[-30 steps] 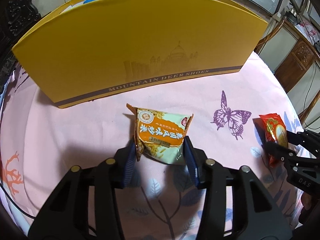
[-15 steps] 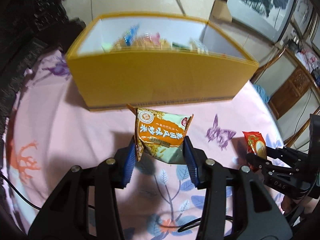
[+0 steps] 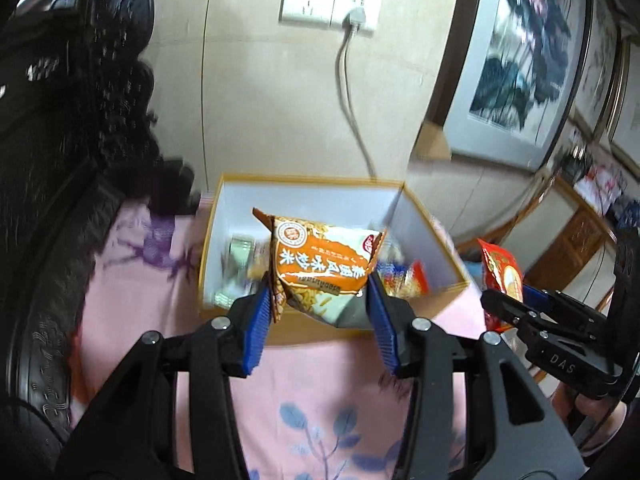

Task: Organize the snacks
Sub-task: 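Carry both packs into the yellow box and open both grippers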

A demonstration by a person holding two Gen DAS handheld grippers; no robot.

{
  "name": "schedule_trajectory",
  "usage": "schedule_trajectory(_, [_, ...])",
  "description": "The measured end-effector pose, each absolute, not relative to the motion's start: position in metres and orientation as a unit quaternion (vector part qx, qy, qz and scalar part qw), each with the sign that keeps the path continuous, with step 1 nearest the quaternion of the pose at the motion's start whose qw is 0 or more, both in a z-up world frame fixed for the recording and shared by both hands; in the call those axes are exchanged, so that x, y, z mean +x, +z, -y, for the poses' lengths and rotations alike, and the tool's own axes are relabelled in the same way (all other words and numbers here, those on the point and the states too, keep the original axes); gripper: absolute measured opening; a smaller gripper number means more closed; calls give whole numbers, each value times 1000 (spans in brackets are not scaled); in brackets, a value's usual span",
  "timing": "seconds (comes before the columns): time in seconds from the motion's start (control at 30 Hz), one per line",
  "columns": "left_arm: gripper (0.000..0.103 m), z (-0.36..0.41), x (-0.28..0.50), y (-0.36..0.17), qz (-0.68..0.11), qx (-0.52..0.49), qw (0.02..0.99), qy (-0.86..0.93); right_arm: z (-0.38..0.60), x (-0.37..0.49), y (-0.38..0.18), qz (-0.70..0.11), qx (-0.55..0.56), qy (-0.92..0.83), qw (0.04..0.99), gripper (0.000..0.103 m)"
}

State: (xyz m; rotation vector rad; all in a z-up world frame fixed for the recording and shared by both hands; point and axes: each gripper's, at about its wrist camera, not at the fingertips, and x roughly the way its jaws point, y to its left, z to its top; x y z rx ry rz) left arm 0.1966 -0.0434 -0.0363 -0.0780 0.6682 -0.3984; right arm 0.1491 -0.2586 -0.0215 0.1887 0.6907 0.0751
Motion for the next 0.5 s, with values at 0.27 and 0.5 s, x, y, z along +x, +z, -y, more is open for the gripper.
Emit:
schedule_trajectory(0.27, [47,65,272,-8,-323,-46,930,-169,267,230,8,-296,87,37,950,46])
schedule_trajectory(0.5, [47,83,319,-41,-382,-48,914,-133,272,281,-25,-344,93,24,934,46])
